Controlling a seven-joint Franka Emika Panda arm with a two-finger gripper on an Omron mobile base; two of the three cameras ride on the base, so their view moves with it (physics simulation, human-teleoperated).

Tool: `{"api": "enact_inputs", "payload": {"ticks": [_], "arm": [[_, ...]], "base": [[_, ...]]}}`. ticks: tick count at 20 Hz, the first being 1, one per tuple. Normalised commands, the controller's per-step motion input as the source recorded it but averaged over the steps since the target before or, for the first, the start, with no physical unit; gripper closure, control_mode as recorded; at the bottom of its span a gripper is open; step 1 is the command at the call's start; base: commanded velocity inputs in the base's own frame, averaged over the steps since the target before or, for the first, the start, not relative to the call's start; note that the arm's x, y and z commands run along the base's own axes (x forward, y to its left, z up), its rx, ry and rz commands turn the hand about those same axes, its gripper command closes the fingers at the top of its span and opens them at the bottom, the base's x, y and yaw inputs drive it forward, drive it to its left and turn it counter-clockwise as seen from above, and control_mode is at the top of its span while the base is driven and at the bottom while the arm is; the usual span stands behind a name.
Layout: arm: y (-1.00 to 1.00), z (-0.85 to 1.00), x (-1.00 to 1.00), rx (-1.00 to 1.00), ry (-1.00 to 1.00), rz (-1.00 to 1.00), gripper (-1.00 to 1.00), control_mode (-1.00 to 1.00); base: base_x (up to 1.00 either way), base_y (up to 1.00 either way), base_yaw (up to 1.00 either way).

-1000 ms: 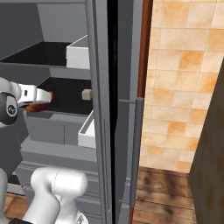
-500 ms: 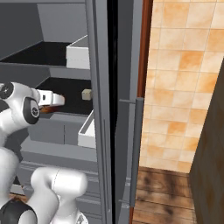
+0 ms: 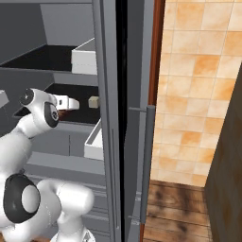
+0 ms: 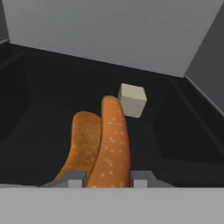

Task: Move the tofu and hotdog bun from the top shelf to the second highest shelf to make space. Then, place the pitcher from the counter on the cleared top shelf.

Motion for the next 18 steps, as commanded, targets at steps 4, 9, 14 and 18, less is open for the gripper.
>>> {"api": "enact_inputs", "payload": {"ticks": [4,9,14,18], "arm": [[0.24,-0.05,0.63,0.00,0.02,0.00,1.00,-1.00],[0.34,-0.20,0.63,0.00,0.02,0.00,1.00,-1.00],[0.21,-0.40,0.65,0.00,0.00,0.00,1.00,-1.00],[0.13,-0.33,0.68,0.00,0.00,0.00,-1.00,-1.00]], "base": [[0.00,0.00,0.00],[0.00,0.00,0.00],[0.00,0.00,0.00],[0.00,0.00,0.00]]}}
